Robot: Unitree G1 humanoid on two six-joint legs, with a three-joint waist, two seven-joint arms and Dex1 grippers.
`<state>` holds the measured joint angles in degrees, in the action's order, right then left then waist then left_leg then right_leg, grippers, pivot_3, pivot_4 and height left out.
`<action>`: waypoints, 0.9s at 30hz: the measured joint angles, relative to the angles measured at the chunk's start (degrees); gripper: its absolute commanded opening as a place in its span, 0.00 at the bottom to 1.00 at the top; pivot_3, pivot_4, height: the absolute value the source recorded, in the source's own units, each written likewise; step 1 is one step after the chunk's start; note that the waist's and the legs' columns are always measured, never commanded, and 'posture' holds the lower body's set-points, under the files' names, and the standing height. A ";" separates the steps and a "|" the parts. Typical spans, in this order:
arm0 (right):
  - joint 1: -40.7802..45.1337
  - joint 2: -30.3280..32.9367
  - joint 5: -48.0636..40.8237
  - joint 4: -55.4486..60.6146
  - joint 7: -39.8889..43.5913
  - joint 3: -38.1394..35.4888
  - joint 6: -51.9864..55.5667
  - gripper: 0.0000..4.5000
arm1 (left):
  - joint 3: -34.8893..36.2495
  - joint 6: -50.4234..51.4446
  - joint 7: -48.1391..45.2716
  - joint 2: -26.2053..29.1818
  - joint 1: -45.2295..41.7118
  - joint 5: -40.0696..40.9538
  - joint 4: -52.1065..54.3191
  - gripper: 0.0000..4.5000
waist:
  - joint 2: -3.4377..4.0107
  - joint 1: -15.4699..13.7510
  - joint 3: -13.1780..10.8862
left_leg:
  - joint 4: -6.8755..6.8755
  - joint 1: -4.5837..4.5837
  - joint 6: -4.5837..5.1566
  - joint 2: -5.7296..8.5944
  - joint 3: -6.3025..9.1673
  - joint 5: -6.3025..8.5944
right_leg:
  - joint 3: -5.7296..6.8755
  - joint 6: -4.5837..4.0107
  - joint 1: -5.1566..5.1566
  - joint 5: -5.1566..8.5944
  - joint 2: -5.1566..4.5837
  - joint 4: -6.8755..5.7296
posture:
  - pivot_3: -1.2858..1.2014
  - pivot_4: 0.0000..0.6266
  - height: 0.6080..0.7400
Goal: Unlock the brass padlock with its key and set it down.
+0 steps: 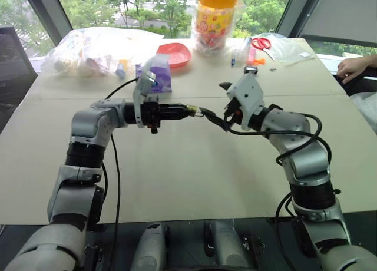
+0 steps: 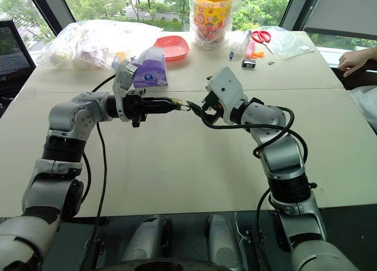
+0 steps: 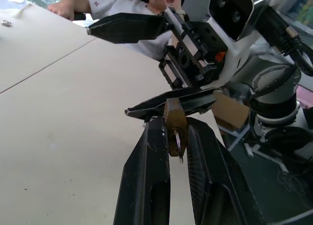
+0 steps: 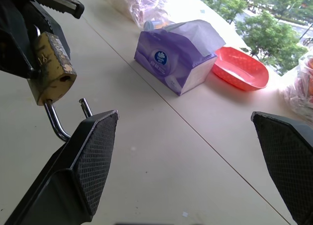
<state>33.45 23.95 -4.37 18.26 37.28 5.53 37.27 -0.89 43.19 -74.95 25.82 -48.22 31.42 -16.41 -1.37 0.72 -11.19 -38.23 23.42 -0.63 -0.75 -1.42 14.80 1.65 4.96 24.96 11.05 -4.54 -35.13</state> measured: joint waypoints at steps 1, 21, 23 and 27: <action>-0.06 0.42 -0.43 0.00 0.43 0.29 0.00 1.00 | -0.01 0.09 0.03 0.01 0.01 0.08 0.05 0.00 | 0.00 0.00 0.00 | 0.00 0.00 0.00 0.00 0.00 0.00 | 0.00 0.00 0.00 0.00 0.00 0.00 | 0.52 0.24 1.00; -13.99 20.49 -2.44 5.40 9.86 -2.08 -1.68 1.00 | -2.80 -3.57 9.11 -7.82 -0.51 -5.88 -12.33 0.00 | -0.01 -1.23 0.00 | -0.01 0.02 0.01 0.07 -0.01 0.01 | -0.01 -0.06 -0.03 0.11 -0.04 0.10 | 0.52 0.24 1.00; -15.03 21.24 -5.22 9.23 10.83 -3.40 1.47 1.00 | -2.93 -3.02 11.02 -10.85 -1.09 -6.48 -16.05 0.00 | -0.01 -1.37 0.00 | -0.03 0.02 0.01 0.07 0.00 0.01 | 0.00 -0.06 -0.04 0.12 -0.04 0.10 | 0.52 0.24 1.00; -16.31 21.77 -7.29 14.38 10.29 -3.71 6.14 1.00 | -2.62 -2.59 13.62 -16.49 -4.51 -7.64 -27.73 0.00 | -0.03 -1.46 0.00 | -0.06 0.05 0.01 0.08 0.01 0.01 | 0.01 -0.07 -0.05 0.13 -0.07 0.14 | 0.52 0.24 1.00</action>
<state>17.14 45.72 -11.66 32.64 47.57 1.82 43.42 -3.51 40.60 -61.32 9.33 -52.72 23.79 -44.15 -1.40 -0.74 -11.19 -38.29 23.47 -0.62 -0.66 -1.41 14.81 1.66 4.90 24.91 11.18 -4.61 -34.99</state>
